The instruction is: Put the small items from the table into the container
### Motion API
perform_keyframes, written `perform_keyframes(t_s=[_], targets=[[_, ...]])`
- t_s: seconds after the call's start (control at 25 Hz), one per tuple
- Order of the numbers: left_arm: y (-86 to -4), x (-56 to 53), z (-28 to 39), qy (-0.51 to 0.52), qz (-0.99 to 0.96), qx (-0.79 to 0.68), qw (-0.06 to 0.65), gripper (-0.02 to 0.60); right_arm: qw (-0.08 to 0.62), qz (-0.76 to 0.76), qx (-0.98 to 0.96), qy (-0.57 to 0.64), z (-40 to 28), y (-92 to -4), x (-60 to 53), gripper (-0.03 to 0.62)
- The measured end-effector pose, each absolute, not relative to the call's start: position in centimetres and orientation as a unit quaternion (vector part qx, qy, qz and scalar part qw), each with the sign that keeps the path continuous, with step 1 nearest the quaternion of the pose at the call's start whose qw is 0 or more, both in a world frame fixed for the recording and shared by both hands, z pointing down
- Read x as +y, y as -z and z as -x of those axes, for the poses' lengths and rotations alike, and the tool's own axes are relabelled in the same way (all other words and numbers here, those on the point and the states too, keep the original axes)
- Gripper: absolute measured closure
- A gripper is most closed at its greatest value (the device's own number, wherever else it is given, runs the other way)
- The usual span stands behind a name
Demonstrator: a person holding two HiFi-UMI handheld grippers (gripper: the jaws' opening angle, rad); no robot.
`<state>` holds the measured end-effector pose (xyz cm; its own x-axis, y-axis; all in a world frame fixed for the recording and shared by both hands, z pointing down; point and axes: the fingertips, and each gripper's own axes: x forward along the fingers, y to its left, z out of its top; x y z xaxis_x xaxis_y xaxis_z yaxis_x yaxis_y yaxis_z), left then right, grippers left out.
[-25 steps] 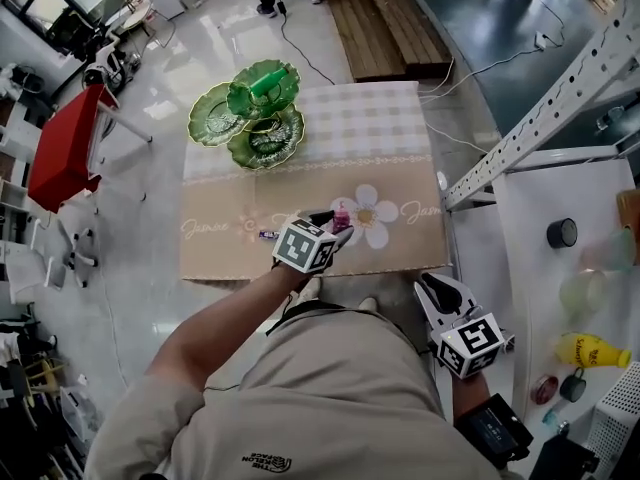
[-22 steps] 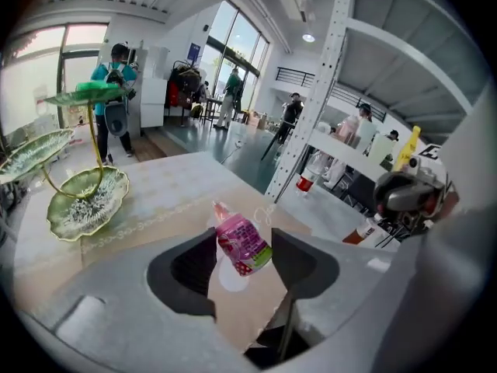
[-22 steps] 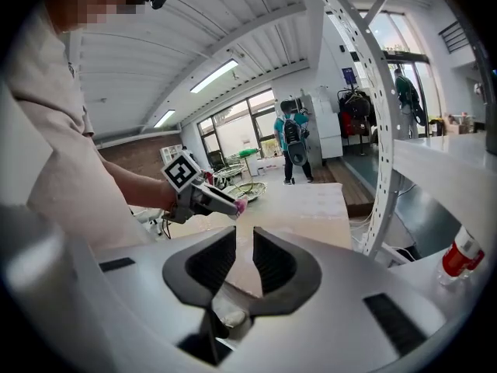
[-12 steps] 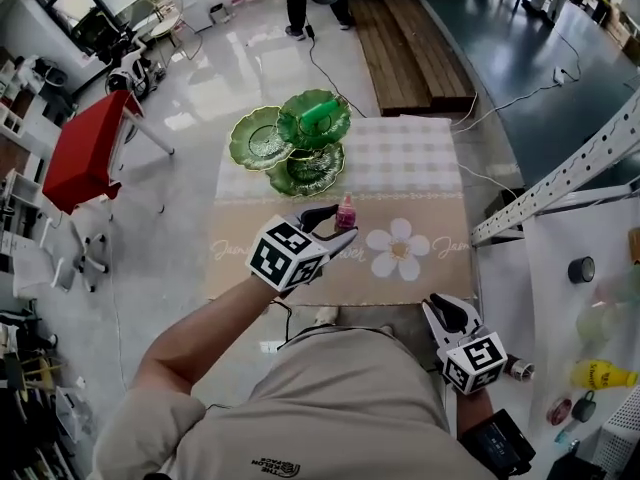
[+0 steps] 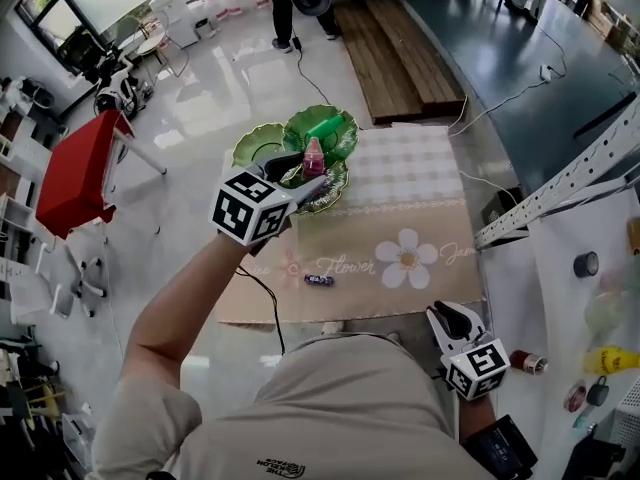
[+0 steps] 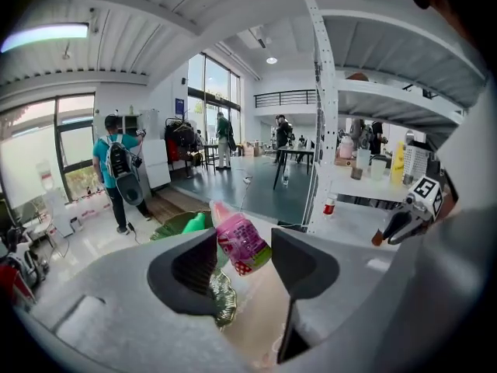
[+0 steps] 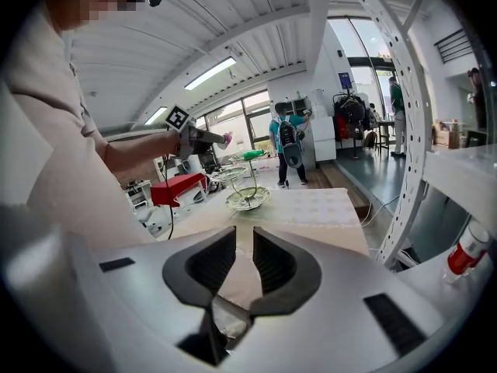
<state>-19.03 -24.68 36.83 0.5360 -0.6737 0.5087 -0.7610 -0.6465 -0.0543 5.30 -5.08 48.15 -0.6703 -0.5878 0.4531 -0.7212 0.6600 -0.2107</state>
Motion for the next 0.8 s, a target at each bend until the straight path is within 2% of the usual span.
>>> perform_keyframes(t_s=[0.32, 0.8], targets=[[-37.6, -29.7, 19.8, -0.296, -0.876, -0.377, 0.058, 0.357, 0.171, -0.406, -0.875, -0.199, -4.3, -48.0, -4.1, 0.517], [-42.6, -33.7, 18.5, -0.449, -0.848, -0.278, -0.041, 0.357, 0.163, -0.468, -0.840, -0.221, -4.5, -48.7, -1.6, 0.517]])
